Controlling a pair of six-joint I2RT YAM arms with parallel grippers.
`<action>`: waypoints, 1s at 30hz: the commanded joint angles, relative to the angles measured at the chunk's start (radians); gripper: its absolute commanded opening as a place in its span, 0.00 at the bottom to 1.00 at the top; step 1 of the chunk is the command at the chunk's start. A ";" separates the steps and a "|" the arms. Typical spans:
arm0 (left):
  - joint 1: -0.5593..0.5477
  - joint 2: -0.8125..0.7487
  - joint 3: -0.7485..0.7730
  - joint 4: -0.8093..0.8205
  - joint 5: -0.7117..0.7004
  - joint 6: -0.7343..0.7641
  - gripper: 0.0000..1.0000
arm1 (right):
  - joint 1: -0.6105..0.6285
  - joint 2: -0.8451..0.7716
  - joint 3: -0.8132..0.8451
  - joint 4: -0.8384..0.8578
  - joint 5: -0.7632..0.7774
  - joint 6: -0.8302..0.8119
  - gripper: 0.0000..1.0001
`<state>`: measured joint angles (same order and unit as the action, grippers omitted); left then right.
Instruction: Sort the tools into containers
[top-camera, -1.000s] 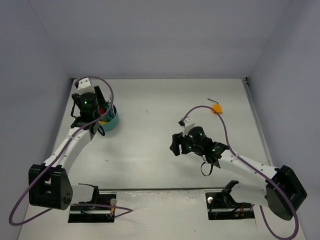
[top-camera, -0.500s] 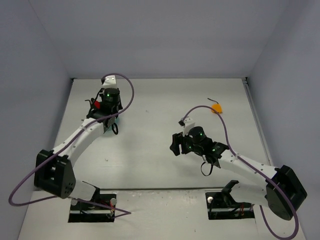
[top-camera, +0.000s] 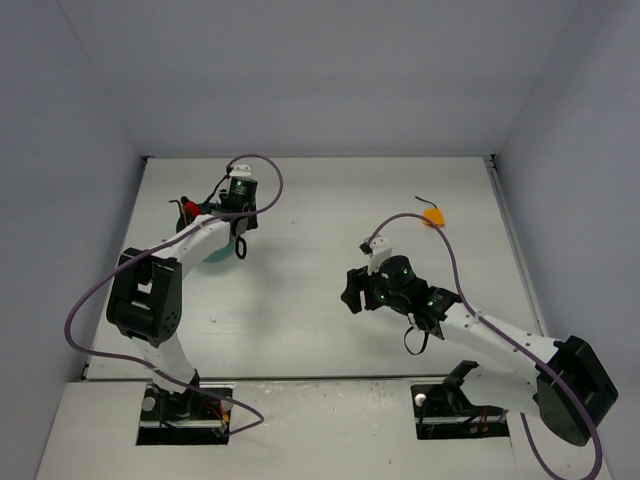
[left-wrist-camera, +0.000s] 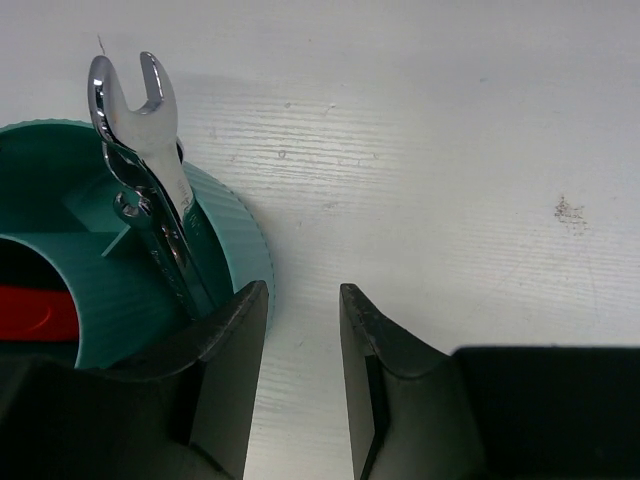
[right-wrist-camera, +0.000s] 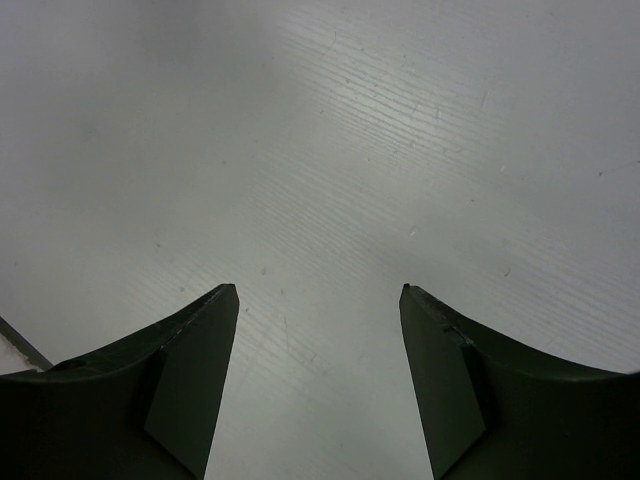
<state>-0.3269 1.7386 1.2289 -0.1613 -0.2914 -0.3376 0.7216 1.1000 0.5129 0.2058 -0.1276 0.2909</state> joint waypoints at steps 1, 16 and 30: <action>0.021 -0.056 0.003 0.014 -0.004 -0.020 0.32 | 0.006 0.004 0.008 0.053 -0.004 0.008 0.63; -0.012 -0.326 -0.106 -0.145 -0.081 -0.111 0.39 | 0.011 0.037 0.016 0.060 -0.008 0.003 0.63; -0.015 -0.334 -0.019 -0.193 -0.048 -0.147 0.41 | 0.013 -0.004 0.009 0.058 0.041 0.012 0.63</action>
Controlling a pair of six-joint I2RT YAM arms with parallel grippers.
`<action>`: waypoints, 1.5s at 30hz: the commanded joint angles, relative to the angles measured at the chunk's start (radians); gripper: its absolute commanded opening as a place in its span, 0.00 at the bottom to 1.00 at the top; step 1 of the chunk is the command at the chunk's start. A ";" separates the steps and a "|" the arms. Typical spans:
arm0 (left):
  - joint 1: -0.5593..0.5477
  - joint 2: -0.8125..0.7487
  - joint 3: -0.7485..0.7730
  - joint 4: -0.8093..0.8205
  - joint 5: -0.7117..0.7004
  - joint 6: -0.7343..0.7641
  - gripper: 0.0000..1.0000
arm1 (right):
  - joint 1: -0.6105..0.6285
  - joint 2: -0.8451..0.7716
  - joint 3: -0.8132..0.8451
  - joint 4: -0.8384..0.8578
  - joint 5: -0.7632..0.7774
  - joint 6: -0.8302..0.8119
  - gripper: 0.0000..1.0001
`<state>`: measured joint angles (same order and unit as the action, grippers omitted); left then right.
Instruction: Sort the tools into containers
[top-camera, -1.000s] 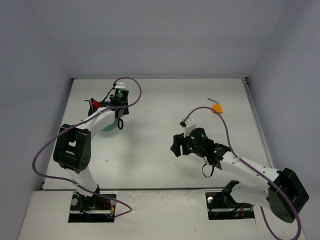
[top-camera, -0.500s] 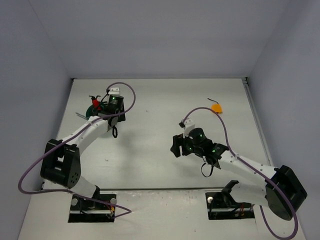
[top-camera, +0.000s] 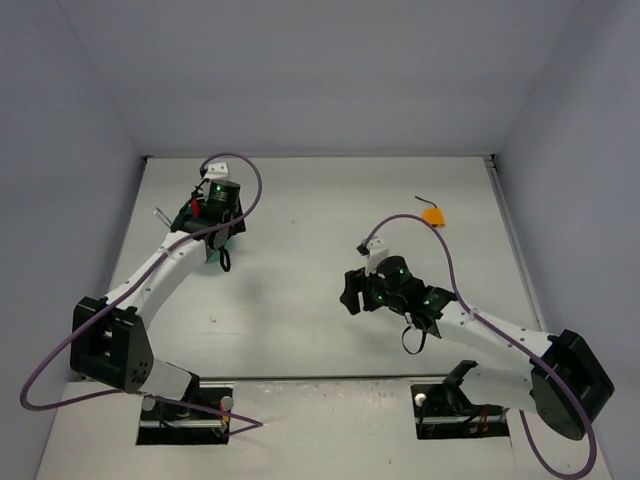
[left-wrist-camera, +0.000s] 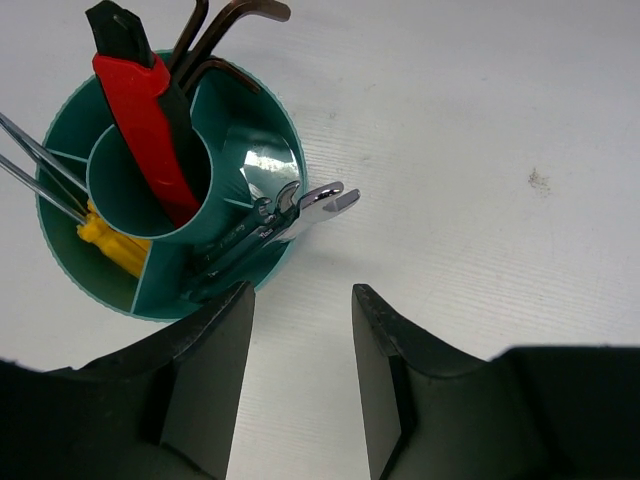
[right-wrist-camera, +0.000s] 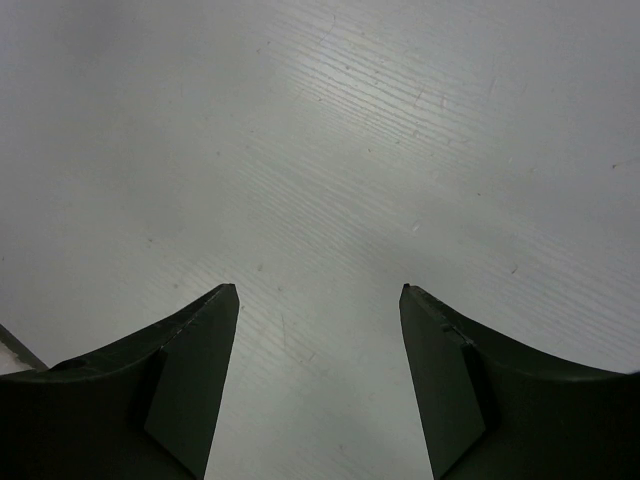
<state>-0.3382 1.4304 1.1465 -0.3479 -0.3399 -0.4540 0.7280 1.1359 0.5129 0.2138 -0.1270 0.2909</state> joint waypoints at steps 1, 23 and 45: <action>-0.003 -0.035 0.070 -0.017 0.005 -0.032 0.41 | 0.004 -0.046 0.014 0.042 0.063 0.015 0.63; 0.013 -0.355 0.030 -0.264 0.213 0.053 0.73 | -0.652 0.523 0.711 -0.174 0.027 0.015 0.87; 0.070 -0.411 -0.057 -0.241 0.334 0.043 0.73 | -0.773 0.983 1.049 -0.326 -0.010 -0.375 0.86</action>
<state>-0.2966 1.0321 1.0702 -0.6456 -0.0471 -0.4053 -0.0362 2.1405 1.5291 -0.0936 -0.1210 -0.0375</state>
